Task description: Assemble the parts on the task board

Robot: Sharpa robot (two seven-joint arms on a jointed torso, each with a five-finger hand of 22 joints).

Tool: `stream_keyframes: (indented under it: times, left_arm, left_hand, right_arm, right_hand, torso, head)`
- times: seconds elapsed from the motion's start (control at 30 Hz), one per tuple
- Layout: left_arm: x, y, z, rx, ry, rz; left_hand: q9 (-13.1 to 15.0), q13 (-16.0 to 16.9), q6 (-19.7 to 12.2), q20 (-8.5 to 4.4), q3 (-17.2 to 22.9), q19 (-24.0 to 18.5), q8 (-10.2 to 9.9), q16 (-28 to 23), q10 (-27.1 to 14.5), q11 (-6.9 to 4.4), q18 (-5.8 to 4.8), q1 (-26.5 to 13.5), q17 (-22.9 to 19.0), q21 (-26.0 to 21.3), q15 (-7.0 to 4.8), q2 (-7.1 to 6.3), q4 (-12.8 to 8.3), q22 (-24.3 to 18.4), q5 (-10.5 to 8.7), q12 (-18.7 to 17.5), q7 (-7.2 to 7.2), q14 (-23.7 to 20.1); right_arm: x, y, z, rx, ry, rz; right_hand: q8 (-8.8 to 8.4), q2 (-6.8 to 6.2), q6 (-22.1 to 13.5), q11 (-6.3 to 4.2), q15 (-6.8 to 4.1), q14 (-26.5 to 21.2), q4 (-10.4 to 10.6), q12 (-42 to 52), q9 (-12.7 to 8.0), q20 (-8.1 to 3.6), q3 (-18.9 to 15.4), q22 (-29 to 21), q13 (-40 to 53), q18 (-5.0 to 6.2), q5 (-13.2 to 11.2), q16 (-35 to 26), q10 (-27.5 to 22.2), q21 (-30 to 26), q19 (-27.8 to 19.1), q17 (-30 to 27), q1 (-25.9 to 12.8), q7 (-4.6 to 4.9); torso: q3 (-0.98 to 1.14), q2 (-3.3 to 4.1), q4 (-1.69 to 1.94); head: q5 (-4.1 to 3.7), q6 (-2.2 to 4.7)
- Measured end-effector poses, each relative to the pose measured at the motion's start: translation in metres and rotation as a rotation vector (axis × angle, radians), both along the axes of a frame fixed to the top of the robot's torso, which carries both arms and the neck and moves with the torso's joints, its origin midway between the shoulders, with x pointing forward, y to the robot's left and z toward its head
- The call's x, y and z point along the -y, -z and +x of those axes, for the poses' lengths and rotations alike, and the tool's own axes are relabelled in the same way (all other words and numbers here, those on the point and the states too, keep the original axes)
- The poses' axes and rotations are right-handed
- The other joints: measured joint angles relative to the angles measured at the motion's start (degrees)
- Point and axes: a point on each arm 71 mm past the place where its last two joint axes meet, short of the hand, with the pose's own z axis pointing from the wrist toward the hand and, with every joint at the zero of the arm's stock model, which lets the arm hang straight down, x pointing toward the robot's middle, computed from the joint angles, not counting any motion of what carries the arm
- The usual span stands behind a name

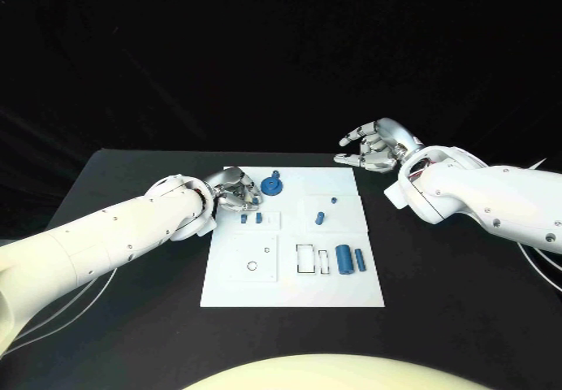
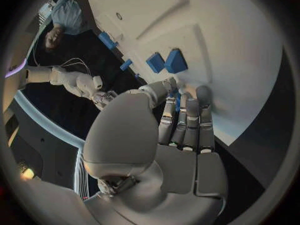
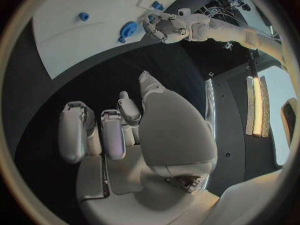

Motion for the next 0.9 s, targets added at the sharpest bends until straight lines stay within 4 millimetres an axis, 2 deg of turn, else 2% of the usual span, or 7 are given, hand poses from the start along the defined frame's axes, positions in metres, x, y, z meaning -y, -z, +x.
stream_keyframes:
  times: [0.2,0.27,0.43,0.9]
  left_arm:
    - [-0.0002,0.0,0.0,-0.001,0.0,0.0]
    - [-0.0002,0.0,0.0,-0.002,0.0,0.0]
    - [-0.0004,-0.0001,0.0001,-0.004,0.002,0.001]
    - [-0.0005,-0.0002,0.0002,-0.006,0.002,0.001]
  left_hand:
    - [-0.02,-0.03,-0.01,0.0,0.0,0.0,-0.01,0.0,-0.01,0.01,0.01,0.0,-0.07,0.0,0.01,0.0,0.0,0.01,0.0,0.03,0.01,0.0]
    - [-0.02,-0.06,-0.02,0.0,0.0,0.0,-0.05,0.0,-0.53,0.5,0.01,0.0,-0.12,0.0,0.01,-0.01,0.0,0.01,0.0,0.03,0.01,-0.01]
    - [-0.03,-0.11,-0.02,0.01,-0.7,-0.01,-0.89,0.34,-0.53,0.5,0.02,-0.45,-0.87,0.0,0.31,-0.45,-0.7,0.0,0.0,0.04,0.01,-0.32]
    - [-0.04,-0.23,-0.03,0.01,-0.7,-0.01,-0.89,0.34,-0.53,0.5,0.03,-0.45,-0.99,0.0,0.31,-0.45,-0.7,0.0,0.0,0.4,0.01,-0.33]
  right_arm:
    - [0.0001,0.0,0.0,0.0,0.0,0.0]
    - [0.0001,0.0,0.0,0.0,0.0,0.0]
    - [0.0002,0.0,0.0001,0.001,0.0,0.0]
    - [0.0001,0.0,0.0003,0.001,0.0,0.0]
  right_hand:
    - [0.0,0.0,0.0,0.0,0.0,0.0,0.0,0.0,0.0,0.0,0.0,0.0,0.0,0.0,0.0,0.0,0.0,0.0,0.0,0.0,0.0,0.0]
    - [0.0,0.0,0.0,0.0,0.0,0.0,0.0,0.0,0.0,0.0,0.0,0.0,0.0,0.0,0.0,0.0,0.0,0.0,0.0,0.0,0.0,0.0]
    - [0.0,0.0,0.0,0.0,0.0,0.0,0.0,0.0,0.0,0.0,0.0,0.0,-0.01,0.0,0.0,0.0,0.0,0.0,0.0,0.0,0.0,0.0]
    - [0.0,0.0,0.0,0.0,0.0,0.0,0.0,0.0,0.0,0.0,0.0,0.0,-0.01,0.0,0.0,0.0,0.0,0.0,0.0,0.0,0.0,0.0]
  torso:
    - [0.0,-0.01,0.0]
    - [0.0,-0.01,0.0]
    - [0.01,-0.01,0.01]
    - [0.01,-0.01,0.0]
  head:
    - [0.02,-0.01]
    - [0.04,-0.03]
    - [0.05,-0.08]
    - [0.05,-0.15]
